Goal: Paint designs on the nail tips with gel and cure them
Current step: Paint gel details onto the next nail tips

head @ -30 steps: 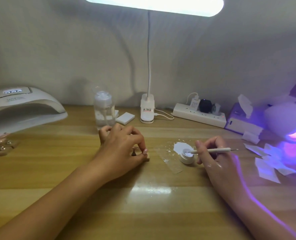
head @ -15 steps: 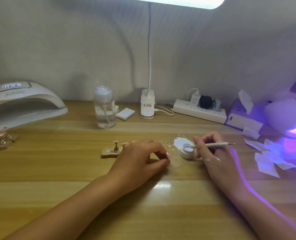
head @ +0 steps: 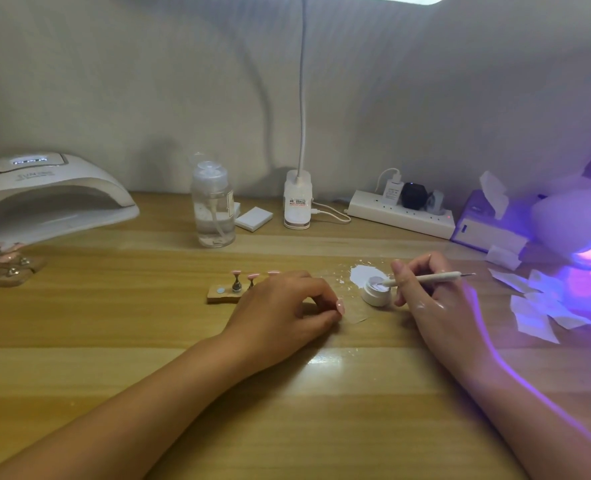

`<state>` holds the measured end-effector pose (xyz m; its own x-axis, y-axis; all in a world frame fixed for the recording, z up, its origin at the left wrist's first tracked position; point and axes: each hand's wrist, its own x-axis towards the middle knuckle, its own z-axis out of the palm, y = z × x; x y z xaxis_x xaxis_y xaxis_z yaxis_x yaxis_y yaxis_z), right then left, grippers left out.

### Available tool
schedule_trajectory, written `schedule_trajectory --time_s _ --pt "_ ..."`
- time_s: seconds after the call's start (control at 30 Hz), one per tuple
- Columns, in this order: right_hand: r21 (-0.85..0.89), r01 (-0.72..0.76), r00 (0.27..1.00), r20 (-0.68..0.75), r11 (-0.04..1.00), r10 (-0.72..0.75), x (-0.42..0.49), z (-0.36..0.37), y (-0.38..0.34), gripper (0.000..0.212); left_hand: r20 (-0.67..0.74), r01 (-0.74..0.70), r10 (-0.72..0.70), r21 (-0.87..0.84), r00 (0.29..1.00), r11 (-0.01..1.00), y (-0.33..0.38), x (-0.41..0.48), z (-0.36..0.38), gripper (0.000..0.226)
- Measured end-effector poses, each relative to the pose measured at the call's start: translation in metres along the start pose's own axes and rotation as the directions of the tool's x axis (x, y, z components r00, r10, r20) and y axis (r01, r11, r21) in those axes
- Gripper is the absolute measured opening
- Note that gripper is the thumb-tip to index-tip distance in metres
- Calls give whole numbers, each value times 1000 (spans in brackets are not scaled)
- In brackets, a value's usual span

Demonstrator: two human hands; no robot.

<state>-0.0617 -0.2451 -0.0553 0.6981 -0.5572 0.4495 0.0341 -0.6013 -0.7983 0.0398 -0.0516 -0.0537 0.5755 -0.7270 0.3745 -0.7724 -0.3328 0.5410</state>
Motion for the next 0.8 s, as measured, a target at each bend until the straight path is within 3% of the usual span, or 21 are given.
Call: schedule_trajectory --time_s 0.3,0.53,0.67,0.8 --pt "22 20 998 -57 1000 -19 -2 -1 -3 27 11 -12 12 -32 1000 999 -1 -1 0 2" --pt "102 -5 1000 -9 995 6 -5 0 -9 26 19 -18 19 -72 1000 997 -1 -1 -1 8" --pt "260 -54 996 -60 964 72 -4 -5 -18 28 27 -12 14 -46 1000 999 -1 -1 -1 6" --pt "488 -212 969 -9 847 247 -7 -1 -31 22 5 -1 1 -19 1000 1000 -1 0 1 8"
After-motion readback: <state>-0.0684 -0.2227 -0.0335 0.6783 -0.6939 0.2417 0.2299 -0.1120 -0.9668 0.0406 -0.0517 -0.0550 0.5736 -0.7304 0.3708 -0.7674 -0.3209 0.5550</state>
